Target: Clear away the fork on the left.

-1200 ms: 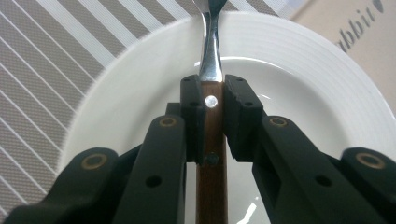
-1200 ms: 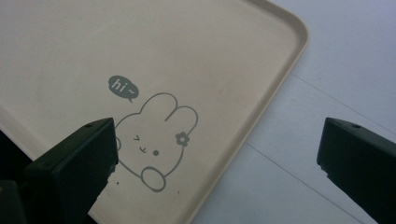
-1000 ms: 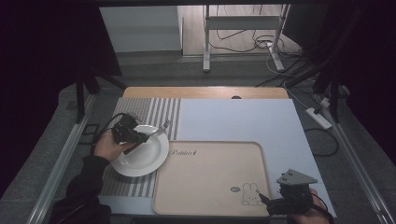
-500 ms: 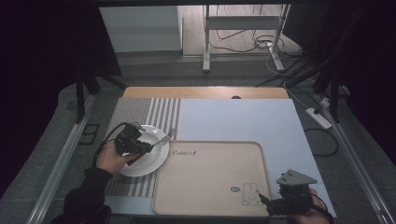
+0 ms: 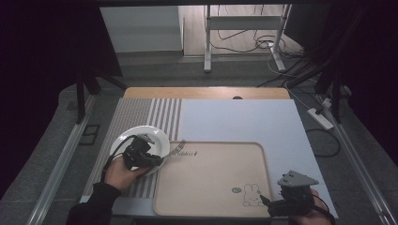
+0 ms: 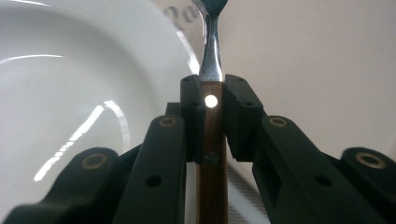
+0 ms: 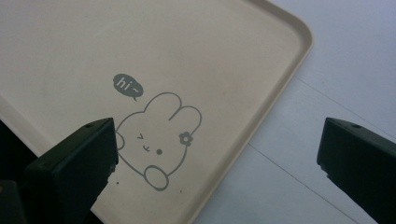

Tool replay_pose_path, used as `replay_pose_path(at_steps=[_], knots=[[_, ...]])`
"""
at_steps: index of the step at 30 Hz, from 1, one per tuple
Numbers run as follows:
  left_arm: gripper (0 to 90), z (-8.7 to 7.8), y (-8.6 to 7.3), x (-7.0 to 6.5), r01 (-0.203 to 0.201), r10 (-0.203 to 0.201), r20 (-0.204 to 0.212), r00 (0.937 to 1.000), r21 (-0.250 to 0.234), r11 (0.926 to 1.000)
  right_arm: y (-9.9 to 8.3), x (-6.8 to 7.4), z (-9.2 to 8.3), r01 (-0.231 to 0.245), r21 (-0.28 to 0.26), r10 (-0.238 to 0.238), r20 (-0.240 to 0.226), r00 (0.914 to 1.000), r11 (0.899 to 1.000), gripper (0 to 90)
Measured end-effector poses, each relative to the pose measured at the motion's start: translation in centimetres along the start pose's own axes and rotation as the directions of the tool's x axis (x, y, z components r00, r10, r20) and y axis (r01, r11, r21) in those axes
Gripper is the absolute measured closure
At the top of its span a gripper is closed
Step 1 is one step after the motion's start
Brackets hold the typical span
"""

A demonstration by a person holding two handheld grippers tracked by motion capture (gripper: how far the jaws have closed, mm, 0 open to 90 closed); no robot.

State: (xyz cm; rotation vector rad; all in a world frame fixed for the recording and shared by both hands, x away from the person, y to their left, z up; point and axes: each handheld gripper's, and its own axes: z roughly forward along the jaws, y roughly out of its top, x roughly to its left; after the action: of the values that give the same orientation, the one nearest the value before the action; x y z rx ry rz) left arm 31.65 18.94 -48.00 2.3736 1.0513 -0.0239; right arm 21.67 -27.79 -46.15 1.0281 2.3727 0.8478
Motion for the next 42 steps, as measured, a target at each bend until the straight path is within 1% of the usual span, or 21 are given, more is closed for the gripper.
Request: replay_pose_path(at_steps=[6, 7, 8, 14, 17, 18, 19, 21, 24, 25, 26, 27, 28, 30, 31, 33, 34, 36, 38, 39, 42], knots=[[78.1, 1.2, 0.3, -2.1, -0.003, 0.003, 0.005, 1.0000, -0.002, 1.0000, 0.0, 0.1, 0.0, 0.005, 0.000, -0.005, 0.003, 1.0000, 1.000, 0.0], [78.1, 1.7, 0.5, -2.8, -0.006, 0.006, 0.010, 0.9999, -0.001, 1.0000, 0.0, 0.1, 0.0, 0.006, 0.001, -0.006, 0.003, 1.0000, 1.000, 0.0], [78.1, 1.7, 0.5, -2.8, -0.006, 0.006, 0.010, 0.9999, -0.001, 1.0000, 0.0, 0.1, 0.0, 0.006, 0.001, -0.006, 0.003, 1.0000, 1.000, 0.0], [78.1, 3.4, 0.9, -4.6, -0.022, 0.022, -0.003, 0.9998, 0.037, 0.9991, 0.0, 0.1, 0.1, 0.010, 0.006, -0.010, 0.005, 0.9999, 1.000, 0.0], [78.0, 4.1, 0.9, -5.2, -0.023, 0.022, 0.009, 0.9997, 0.051, 0.9985, 0.0, 0.1, 0.1, 0.012, 0.009, -0.012, 0.006, 0.9999, 1.000, 0.0], [78.0, 4.6, 1.0, -5.6, -0.036, 0.035, 0.010, 0.9993, 0.065, 0.9972, 0.0, 0.1, 0.1, 0.012, 0.008, -0.012, 0.004, 0.9999, 1.000, 0.0], [78.0, 4.9, 0.9, -5.9, -0.043, 0.043, 0.008, 0.9991, 0.067, 0.9968, 0.0, 0.1, 0.1, 0.012, 0.007, -0.012, 0.004, 0.9999, 1.000, 0.0], [78.0, 5.1, 0.9, -6.1, -0.049, 0.049, 0.007, 0.9988, 0.073, 0.9961, 0.0, 0.1, 0.1, 0.012, 0.006, -0.012, 0.004, 0.9999, 1.000, 0.0], [77.1, 5.7, 0.8, -6.5, -0.071, 0.069, 0.026, 0.9973, 0.084, 0.9939, 0.0, 0.1, 0.1, 0.012, 0.006, -0.012, 0.002, 0.9999, 1.000, 0.0], [76.4, 5.7, 0.8, -6.6, -0.083, 0.081, 0.031, 0.9962, 0.082, 0.9931, 0.0, 0.1, 0.1, 0.012, 0.006, -0.013, 0.003, 0.9999, 1.000, 0.0], [75.5, 5.7, 0.9, -6.6, -0.094, 0.091, 0.045, 0.9949, 0.082, 0.9922, 0.0, 0.1, 0.1, 0.013, 0.006, -0.013, 0.002, 0.9999, 1.000, 0.0], [72.4, 5.6, 1.0, -6.6, -0.097, 0.093, 0.052, 0.9943, 0.068, 0.9930, 0.0, 0.1, 0.1, 0.013, 0.006, -0.013, 0.003, 0.9999, 1.000, 0.0], [69.9, 5.4, 1.2, -6.7, -0.101, 0.099, 0.049, 0.9939, 0.051, 0.9935, 0.0, 0.1, 0.1, 0.013, 0.006, -0.013, 0.001, 0.9999, 1.000, 0.0], [69.9, 4.9, 1.7, -6.8, -0.122, 0.121, 0.042, 0.9917, 0.021, 0.9923, 0.0, 0.1, 0.1, 0.014, 0.009, -0.014, 0.001, 0.9999, 1.000, 0.0], [73.4, 4.7, 2.1, -6.9, -0.130, 0.129, 0.041, 0.9908, 0.008, 0.9915, 0.0, 0.1, 0.1, 0.016, 0.009, -0.016, 0.001, 0.9999, 1.000, 0.0], [86.4, 4.7, 2.8, -7.1, -0.140, 0.140, 0.056, 0.9885, 0.002, 0.9901, 0.1, 0.1, 0.1, 0.016, 0.011, -0.016, 0.002, 0.9999, 1.000, 0.0], [88.9, 4.9, 3.1, -7.2, -0.147, 0.147, 0.066, 0.9870, 0.003, 0.9891, 0.1, 0.1, 0.1, 0.016, 0.011, -0.017, 0.002, 0.9999, 1.000, 0.0], [89.0, 5.4, 3.7, -7.4, -0.166, 0.164, 0.078, 0.9834, 0.015, 0.9861, 0.1, 0.1, 0.2, 0.017, 0.011, -0.017, 0.002, 0.9998, 1.000, 0.0], [89.0, 6.1, 4.1, -7.7, -0.182, 0.179, 0.078, 0.9807, 0.030, 0.9828, 0.1, 0.1, 0.2, 0.016, 0.012, -0.016, 0.001, 0.9999, 1.000, 0.0], [89.0, 6.4, 4.2, -7.9, -0.186, 0.183, 0.077, 0.9800, 0.036, 0.9818, 0.1, 0.1, 0.2, 0.016, 0.013, -0.016, 0.001, 0.9999, 1.000, 0.0], [88.9, 7.5, 4.6, -8.0, -0.190, 0.184, 0.094, 0.9784, 0.051, 0.9805, 0.1, 0.1, 0.1, 0.017, 0.011, -0.017, 0.002, 0.9999, 1.000, 0.0]])
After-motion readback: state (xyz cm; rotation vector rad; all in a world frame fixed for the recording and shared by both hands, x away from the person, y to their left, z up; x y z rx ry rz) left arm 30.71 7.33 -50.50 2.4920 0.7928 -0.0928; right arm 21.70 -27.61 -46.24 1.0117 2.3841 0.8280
